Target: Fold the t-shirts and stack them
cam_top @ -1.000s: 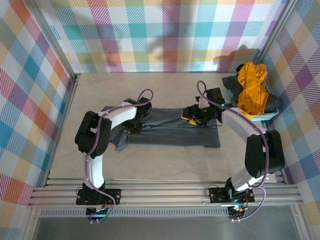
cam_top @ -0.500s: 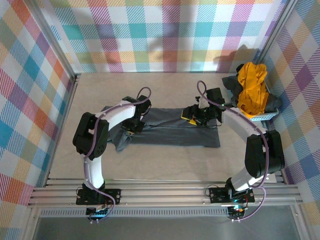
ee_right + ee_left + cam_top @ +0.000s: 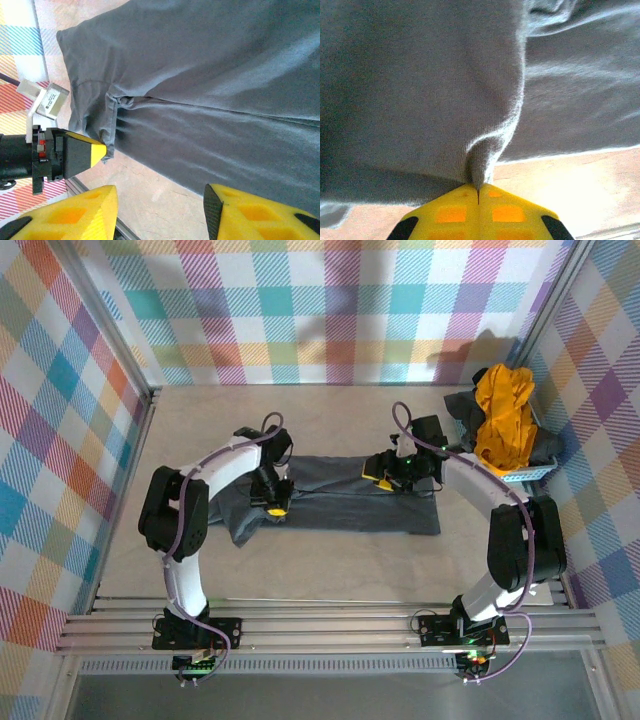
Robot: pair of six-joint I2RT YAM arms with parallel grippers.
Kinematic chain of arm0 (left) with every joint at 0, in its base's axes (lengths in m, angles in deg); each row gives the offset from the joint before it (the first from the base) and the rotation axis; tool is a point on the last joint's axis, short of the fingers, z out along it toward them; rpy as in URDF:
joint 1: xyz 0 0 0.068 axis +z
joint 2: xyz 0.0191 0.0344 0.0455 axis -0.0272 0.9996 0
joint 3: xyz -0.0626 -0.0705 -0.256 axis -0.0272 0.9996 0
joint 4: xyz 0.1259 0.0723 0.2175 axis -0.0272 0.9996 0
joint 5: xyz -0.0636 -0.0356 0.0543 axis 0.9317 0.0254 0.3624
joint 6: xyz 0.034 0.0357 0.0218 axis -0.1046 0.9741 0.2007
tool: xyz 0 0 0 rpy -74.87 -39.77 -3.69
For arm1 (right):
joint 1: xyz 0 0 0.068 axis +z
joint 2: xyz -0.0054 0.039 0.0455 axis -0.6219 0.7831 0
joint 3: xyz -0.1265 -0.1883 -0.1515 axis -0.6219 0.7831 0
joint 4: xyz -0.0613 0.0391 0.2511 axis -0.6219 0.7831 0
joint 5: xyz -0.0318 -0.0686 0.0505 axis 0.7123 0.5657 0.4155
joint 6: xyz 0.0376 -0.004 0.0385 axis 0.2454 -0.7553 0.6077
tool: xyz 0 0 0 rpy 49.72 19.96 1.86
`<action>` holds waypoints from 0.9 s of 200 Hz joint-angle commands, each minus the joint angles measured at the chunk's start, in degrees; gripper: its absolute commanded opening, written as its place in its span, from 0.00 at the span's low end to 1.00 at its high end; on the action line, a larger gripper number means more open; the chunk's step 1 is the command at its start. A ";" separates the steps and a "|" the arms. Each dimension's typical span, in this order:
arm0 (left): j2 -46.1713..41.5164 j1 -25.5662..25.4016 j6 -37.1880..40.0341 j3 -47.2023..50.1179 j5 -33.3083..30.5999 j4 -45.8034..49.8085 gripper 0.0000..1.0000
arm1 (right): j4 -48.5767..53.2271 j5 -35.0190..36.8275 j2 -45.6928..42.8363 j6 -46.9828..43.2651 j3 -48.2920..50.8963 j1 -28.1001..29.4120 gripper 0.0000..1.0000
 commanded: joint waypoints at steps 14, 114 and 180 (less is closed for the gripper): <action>0.99 0.61 -6.67 1.17 9.22 -4.41 0.00 | 1.31 -1.25 0.50 -0.61 -1.20 0.19 0.49; -9.91 10.22 -9.46 10.49 8.19 -8.72 0.47 | 0.52 -1.01 1.20 -1.44 -1.11 0.21 0.50; -13.87 33.46 -10.57 16.52 0.90 -16.36 0.37 | -17.34 -14.09 -1.33 -1.20 2.10 6.39 0.57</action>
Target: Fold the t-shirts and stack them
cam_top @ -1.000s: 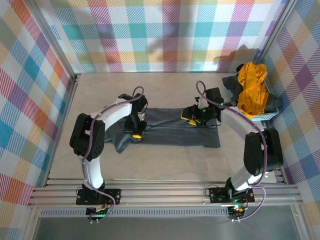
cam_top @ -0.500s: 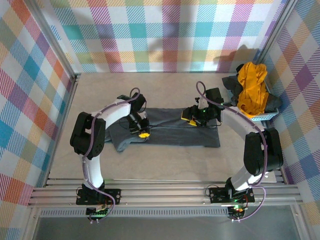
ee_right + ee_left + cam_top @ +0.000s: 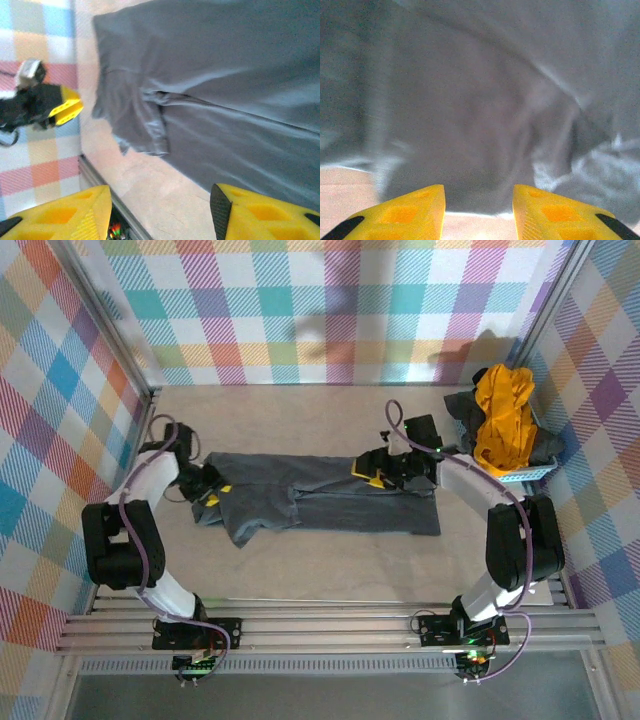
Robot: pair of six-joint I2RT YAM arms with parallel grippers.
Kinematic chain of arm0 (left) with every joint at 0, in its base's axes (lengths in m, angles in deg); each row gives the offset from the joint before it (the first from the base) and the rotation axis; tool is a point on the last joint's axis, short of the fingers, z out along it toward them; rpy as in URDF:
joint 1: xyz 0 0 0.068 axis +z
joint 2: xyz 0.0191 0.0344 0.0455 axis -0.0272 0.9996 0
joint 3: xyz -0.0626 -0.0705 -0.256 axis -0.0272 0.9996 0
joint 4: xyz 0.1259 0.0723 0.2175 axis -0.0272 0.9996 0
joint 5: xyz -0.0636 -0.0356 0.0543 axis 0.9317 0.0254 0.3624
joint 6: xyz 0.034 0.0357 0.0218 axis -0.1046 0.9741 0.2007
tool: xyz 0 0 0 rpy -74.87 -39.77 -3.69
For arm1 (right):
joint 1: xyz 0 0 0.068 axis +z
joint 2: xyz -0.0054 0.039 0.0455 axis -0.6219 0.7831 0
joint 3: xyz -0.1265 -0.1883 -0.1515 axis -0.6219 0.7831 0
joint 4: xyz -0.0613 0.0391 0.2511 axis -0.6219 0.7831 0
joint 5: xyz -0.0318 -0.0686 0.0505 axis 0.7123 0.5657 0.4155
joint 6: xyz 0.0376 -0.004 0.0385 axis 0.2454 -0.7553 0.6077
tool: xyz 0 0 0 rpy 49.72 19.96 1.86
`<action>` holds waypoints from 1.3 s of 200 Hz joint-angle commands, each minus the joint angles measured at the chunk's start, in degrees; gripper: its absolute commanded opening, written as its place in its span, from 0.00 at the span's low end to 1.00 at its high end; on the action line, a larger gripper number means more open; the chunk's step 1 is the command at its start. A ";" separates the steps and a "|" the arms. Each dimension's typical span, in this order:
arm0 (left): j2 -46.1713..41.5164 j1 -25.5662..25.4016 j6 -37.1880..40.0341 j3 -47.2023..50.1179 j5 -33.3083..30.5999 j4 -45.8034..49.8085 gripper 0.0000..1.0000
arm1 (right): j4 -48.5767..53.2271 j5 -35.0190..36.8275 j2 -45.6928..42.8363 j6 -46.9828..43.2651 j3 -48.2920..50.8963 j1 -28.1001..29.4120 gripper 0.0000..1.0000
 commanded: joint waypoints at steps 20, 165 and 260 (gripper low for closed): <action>5.00 3.27 0.79 0.43 0.33 -6.46 0.37 | -13.39 -8.23 -1.48 1.76 2.14 5.13 0.57; 8.71 0.69 2.63 4.11 1.39 -10.80 0.20 | -9.81 -5.82 1.81 1.86 -1.20 5.69 0.56; 4.92 0.28 3.14 2.19 -0.85 -5.94 0.00 | -8.32 -4.19 1.24 1.79 -1.16 5.69 0.55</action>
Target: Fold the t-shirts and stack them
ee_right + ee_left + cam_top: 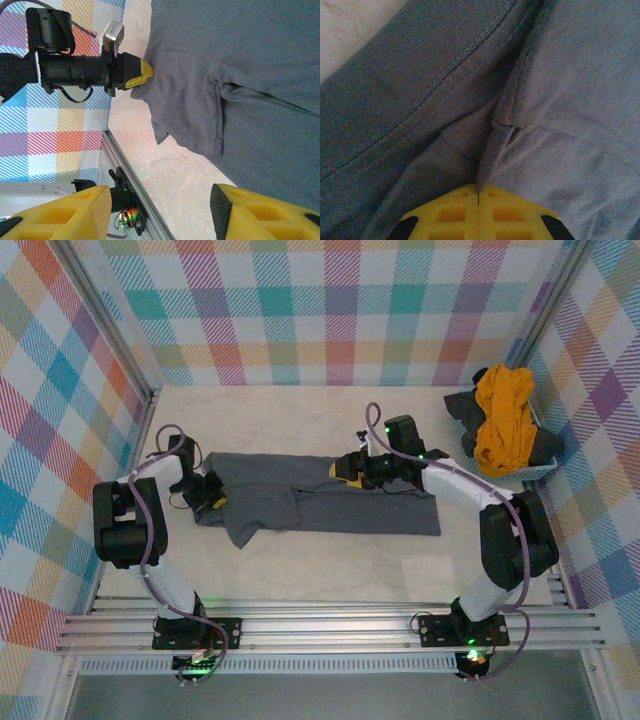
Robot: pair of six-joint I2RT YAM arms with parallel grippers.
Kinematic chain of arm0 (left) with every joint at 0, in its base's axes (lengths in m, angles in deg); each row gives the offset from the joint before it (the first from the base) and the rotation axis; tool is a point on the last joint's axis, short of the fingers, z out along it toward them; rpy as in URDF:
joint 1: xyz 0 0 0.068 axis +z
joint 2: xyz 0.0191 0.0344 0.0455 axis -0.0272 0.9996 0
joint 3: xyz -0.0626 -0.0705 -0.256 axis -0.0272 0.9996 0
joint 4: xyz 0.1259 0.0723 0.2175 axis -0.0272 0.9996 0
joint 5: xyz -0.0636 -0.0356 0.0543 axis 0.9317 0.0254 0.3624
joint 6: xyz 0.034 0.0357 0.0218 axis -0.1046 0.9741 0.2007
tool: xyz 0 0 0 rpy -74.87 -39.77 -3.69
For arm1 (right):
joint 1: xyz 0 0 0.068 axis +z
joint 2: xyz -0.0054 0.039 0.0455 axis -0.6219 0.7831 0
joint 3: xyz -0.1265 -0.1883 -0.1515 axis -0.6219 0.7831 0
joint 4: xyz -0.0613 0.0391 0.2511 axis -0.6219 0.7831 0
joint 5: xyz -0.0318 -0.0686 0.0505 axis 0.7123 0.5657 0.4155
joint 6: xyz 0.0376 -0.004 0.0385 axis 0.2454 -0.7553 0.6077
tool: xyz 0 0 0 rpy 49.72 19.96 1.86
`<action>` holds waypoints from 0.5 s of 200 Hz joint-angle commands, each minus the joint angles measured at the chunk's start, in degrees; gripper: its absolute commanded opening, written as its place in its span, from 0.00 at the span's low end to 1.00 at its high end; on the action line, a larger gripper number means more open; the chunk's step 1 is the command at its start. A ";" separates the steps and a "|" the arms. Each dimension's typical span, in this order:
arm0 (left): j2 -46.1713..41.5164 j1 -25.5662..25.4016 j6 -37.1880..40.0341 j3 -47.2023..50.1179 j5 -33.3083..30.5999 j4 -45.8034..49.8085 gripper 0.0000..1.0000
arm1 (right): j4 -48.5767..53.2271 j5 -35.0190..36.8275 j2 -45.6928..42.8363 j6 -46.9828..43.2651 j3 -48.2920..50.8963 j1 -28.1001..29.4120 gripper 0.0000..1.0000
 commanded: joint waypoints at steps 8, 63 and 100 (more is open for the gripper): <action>-3.85 -0.52 -0.05 -2.60 -1.52 4.87 0.00 | 1.17 0.54 -0.07 -0.67 -1.57 -0.05 0.55; -0.99 -0.48 0.28 -11.43 -2.69 12.09 0.00 | 2.21 0.76 -0.45 -0.98 -1.92 -0.06 0.55; 4.20 -0.49 1.18 -19.63 -3.23 19.47 0.00 | 2.80 1.10 -0.92 -1.15 -1.75 -0.03 0.55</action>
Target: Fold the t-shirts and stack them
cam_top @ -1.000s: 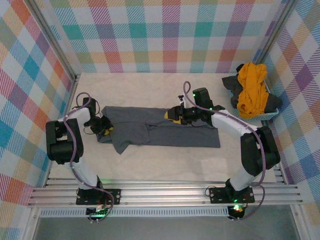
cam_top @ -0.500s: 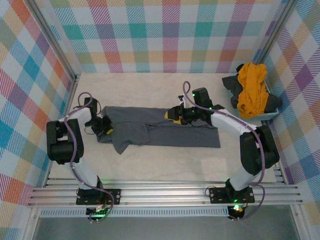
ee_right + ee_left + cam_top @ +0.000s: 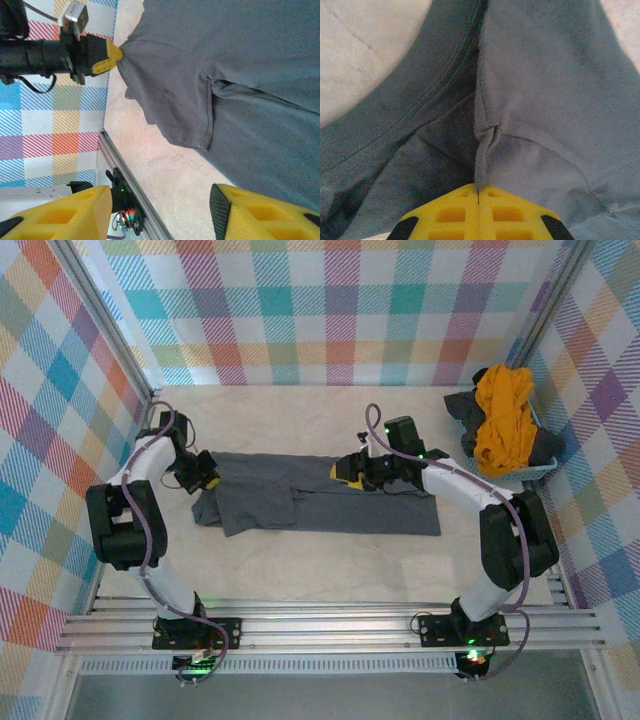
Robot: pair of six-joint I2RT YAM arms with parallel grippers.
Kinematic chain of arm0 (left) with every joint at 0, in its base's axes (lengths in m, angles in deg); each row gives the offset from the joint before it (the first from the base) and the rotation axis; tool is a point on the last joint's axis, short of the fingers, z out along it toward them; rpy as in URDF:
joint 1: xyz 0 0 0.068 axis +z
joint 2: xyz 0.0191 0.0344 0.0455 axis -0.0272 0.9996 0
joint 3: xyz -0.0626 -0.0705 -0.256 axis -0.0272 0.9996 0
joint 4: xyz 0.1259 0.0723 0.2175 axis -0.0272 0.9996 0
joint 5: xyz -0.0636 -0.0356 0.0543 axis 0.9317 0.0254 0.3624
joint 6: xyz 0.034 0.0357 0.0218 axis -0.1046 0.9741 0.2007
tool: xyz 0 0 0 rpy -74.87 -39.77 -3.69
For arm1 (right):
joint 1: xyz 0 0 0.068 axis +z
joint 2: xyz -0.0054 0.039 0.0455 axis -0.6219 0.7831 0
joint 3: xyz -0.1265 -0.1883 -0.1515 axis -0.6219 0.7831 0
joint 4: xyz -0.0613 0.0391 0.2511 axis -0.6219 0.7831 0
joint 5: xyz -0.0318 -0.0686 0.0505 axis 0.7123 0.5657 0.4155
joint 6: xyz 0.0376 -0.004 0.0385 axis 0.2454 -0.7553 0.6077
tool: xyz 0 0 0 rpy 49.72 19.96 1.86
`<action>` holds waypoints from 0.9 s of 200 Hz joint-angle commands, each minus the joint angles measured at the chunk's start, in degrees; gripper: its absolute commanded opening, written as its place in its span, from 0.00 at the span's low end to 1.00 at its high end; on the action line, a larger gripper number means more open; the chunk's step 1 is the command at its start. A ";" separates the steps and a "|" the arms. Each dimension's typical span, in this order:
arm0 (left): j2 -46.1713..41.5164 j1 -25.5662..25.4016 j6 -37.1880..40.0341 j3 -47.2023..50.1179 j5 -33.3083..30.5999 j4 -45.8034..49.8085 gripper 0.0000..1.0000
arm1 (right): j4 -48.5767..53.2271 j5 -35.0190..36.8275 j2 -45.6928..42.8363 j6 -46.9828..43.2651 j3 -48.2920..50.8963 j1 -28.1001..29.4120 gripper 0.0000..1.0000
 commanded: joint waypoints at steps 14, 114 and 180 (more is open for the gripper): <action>5.01 -0.50 1.87 -7.33 -2.51 9.17 0.00 | 1.25 0.05 -1.03 -1.13 -1.53 -0.06 0.55; 14.99 -0.77 7.08 -19.35 -8.85 12.56 0.00 | 1.67 0.62 -0.94 -1.31 -1.35 -0.05 0.55; 20.24 -4.08 12.73 -25.98 -19.33 13.70 0.02 | 3.13 3.80 -1.12 -1.69 -0.60 -0.06 0.54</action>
